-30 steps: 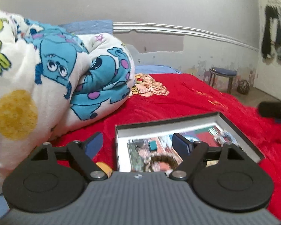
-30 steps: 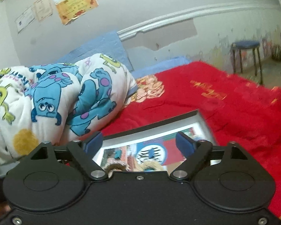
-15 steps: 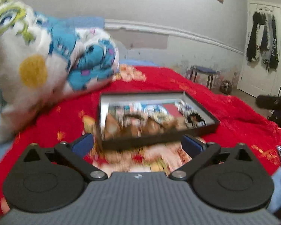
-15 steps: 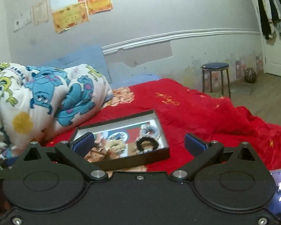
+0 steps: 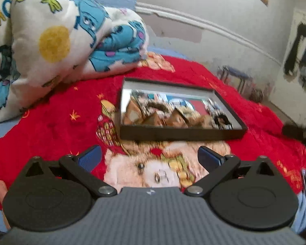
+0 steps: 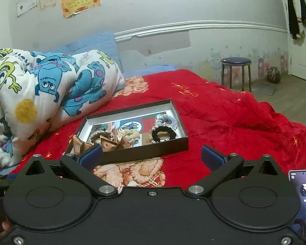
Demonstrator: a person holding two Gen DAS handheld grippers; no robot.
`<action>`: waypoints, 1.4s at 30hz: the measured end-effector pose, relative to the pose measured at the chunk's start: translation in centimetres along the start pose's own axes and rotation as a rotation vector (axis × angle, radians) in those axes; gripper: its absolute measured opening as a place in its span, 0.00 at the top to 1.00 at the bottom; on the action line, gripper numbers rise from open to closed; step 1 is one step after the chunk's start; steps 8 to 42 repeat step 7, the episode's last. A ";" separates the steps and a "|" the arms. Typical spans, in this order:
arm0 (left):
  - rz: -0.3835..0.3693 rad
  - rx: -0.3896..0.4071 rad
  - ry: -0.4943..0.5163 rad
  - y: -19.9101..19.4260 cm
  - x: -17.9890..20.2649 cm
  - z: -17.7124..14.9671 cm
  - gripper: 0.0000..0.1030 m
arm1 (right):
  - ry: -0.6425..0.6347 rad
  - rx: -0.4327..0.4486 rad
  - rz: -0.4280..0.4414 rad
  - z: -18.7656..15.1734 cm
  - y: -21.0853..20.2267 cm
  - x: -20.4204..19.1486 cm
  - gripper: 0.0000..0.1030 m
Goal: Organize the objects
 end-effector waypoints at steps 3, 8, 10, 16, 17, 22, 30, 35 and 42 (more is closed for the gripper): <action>0.037 0.031 0.009 0.8 0.2 0.2 0.00 | -0.021 -0.034 0.008 0.0 1.6 -0.3 0.00; 0.092 -0.045 0.009 3.8 0.6 0.6 0.00 | -0.085 -0.051 -0.058 0.0 5.1 -1.2 0.00; 0.092 -0.045 0.009 3.8 0.6 0.6 0.00 | -0.085 -0.051 -0.058 0.0 5.1 -1.2 0.00; 0.092 -0.045 0.009 3.8 0.6 0.6 0.00 | -0.085 -0.051 -0.058 0.0 5.1 -1.2 0.00; 0.092 -0.045 0.009 3.8 0.6 0.6 0.00 | -0.085 -0.051 -0.058 0.0 5.1 -1.2 0.00; 0.092 -0.045 0.009 3.8 0.6 0.6 0.00 | -0.085 -0.051 -0.058 0.0 5.1 -1.2 0.00; 0.092 -0.045 0.009 3.8 0.6 0.6 0.00 | -0.085 -0.051 -0.058 0.0 5.1 -1.2 0.00; 0.092 -0.045 0.009 3.8 0.6 0.6 0.00 | -0.085 -0.051 -0.058 0.0 5.1 -1.2 0.00; 0.092 -0.045 0.009 3.8 0.6 0.6 0.00 | -0.085 -0.051 -0.058 0.0 5.1 -1.2 0.00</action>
Point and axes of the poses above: each gripper's, at about its wrist camera, not at the fingertips, and y roughly the way its jaws point, x to its right, z to its top, the point moved 1 cm from there along y, roughly the way its jaws point, and after that the axes turned 2 degrees about z, right-handed, at the moved point
